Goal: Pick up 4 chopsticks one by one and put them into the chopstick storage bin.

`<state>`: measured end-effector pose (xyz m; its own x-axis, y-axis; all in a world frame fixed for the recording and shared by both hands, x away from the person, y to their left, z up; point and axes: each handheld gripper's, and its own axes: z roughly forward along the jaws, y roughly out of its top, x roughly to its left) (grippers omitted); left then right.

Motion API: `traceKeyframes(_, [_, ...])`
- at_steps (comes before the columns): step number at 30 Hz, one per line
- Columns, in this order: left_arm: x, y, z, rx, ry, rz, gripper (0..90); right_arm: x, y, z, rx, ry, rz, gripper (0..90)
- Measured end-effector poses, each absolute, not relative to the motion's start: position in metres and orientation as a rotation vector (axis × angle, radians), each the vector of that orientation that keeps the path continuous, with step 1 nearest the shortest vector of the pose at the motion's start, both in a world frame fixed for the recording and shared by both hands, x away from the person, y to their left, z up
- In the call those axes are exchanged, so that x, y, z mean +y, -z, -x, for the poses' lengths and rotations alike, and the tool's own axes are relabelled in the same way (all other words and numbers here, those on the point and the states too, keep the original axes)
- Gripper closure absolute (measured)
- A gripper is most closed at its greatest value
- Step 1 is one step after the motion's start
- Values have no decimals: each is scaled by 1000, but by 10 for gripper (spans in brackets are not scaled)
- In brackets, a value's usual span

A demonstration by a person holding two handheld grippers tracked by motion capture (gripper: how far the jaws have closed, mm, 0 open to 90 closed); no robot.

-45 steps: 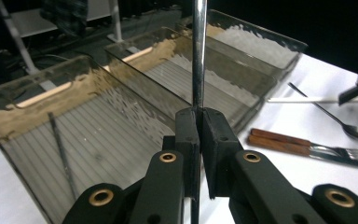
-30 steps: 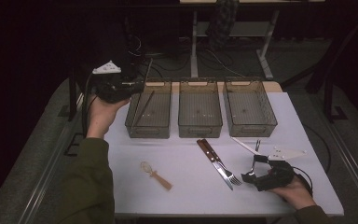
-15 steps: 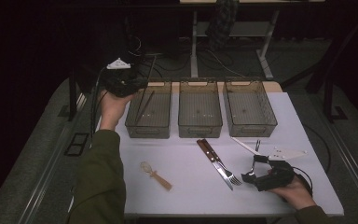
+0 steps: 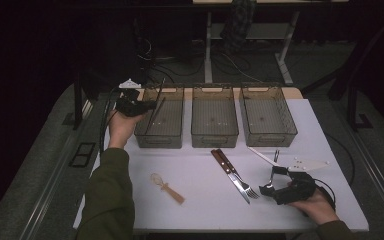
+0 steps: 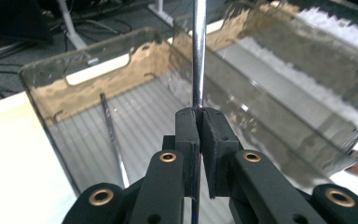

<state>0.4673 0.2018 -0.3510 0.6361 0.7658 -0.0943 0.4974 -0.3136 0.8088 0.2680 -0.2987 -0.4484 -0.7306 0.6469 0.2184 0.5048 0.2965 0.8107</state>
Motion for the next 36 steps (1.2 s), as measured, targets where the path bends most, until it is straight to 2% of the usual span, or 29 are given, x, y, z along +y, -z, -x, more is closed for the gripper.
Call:
traceKeyframes(15, [200, 360, -471, 1026, -414, -2003, 842, -300, 448, -268, 2401, -1418, -1080, 26])
traceKeyframes(16, [199, 361, -471, 1024, -417, -1992, 822, -300, 448, -268, 2400, -1419, -1080, 26])
traceKeyframes(17, [199, 361, -471, 1031, -430, -1988, 690, -300, 448, -268, 2400, -1419, -1080, 26])
traceKeyframes(20, [199, 360, -470, 1034, -447, -1965, 540, -300, 448, -268, 2400, -1419, -1080, 26])
traceKeyframes(28, [199, 358, -464, 999, -402, -1965, 428, -300, 448, -268, 2400, -1414, -1080, 26])
traceKeyframes(36, [194, 358, -444, 926, -370, -1956, 369, -299, 448, -268, 2399, -1410, -1077, 26])
